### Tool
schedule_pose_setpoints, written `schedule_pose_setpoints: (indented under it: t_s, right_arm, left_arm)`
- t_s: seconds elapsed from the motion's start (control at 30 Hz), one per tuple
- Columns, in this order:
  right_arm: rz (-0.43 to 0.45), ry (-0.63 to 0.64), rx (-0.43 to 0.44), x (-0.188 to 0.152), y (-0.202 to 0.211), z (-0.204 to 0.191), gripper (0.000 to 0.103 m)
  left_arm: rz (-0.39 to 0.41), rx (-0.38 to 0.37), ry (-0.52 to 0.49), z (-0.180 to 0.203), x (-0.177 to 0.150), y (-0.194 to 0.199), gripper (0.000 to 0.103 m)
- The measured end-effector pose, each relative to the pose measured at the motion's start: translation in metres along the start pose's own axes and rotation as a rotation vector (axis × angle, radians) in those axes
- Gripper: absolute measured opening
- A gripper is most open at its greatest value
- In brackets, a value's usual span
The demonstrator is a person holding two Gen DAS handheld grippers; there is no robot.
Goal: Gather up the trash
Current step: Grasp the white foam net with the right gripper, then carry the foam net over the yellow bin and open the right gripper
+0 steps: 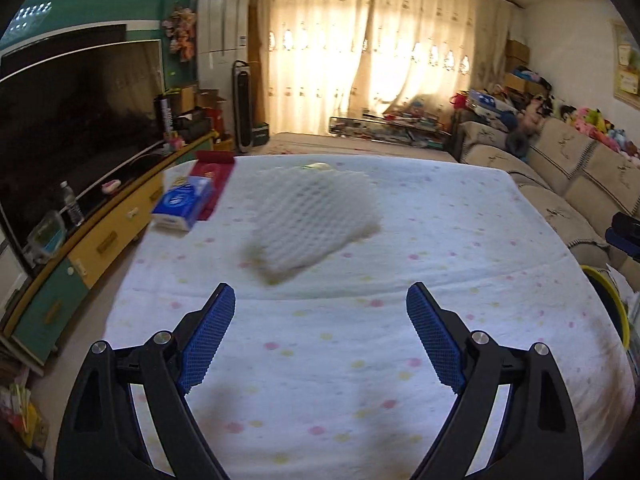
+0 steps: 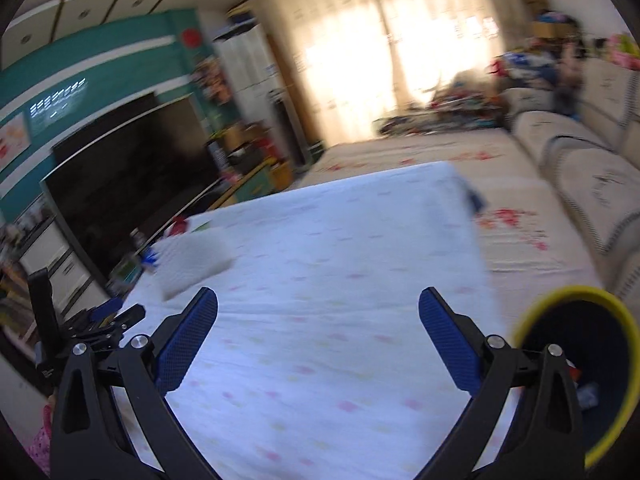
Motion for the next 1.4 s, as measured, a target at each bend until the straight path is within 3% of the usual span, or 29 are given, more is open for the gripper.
schedule_pose_setpoints:
  t_s: [0.13, 0.33, 0.6, 0.87, 0.93, 1.0, 1.07, 1.1, 1.13, 1.2, 1.4]
  right_arm:
    - [-0.113, 0.076, 0.094, 0.003, -0.079, -0.057, 0.096]
    - [-0.238, 0.184, 0.154, 0.005, -0.171, -0.112, 0.096]
    - [-0.330, 0.268, 0.171, 0.017, -0.250, -0.134, 0.096]
    - [-0.442, 0.294, 0.202, 0.003, -0.289, -0.134, 0.096]
    - [-0.440, 0.300, 0.204, -0.001, -0.289, -0.134, 0.084]
    - [-0.436, 0.309, 0.190, -0.004, -0.287, -0.132, 0.060]
    - [-0.435, 0.302, 0.187, -0.007, -0.280, -0.131, 0.049]
    - [-0.429, 0.284, 0.187, -0.007, -0.277, -0.129, 0.037]
    - [-0.427, 0.269, 0.187, -0.006, -0.274, -0.128, 0.036]
    - [-0.415, 0.251, 0.190, -0.006, -0.265, -0.124, 0.019]
    - [-0.378, 0.254, 0.188, -0.009, -0.220, -0.122, 0.013]
  left_arm:
    - [-0.015, 0.039, 0.079, -0.040, -0.010, -0.002, 0.087]
    - [0.008, 0.068, 0.183, -0.061, -0.009, 0.004, 0.087]
    - [0.006, 0.065, 0.165, -0.056, -0.012, 0.004, 0.087]
    - [-0.004, 0.055, 0.164, -0.051, -0.012, 0.001, 0.087]
    - [-0.004, 0.057, 0.162, -0.051, -0.013, 0.002, 0.087]
    - [-0.006, 0.057, 0.161, -0.052, -0.013, 0.001, 0.087]
    - [-0.010, 0.060, 0.157, -0.051, -0.014, 0.002, 0.087]
    - [-0.011, 0.061, 0.156, -0.051, -0.014, 0.002, 0.087]
    - [-0.012, 0.061, 0.155, -0.051, -0.014, 0.002, 0.087]
    - [-0.012, 0.063, 0.154, -0.051, -0.014, 0.003, 0.087]
    - [-0.013, 0.066, 0.150, -0.051, -0.014, 0.002, 0.087]
Point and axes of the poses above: each gripper's, at about its wrist camera, not at the fingertips, and y roughly against the way its jaws point, z to its right, x to its top, the point moved 10 cm from there along -y, roughly the way its jaws point, and after that the axes turned 7 degrees about x, right-handed, at the moved point
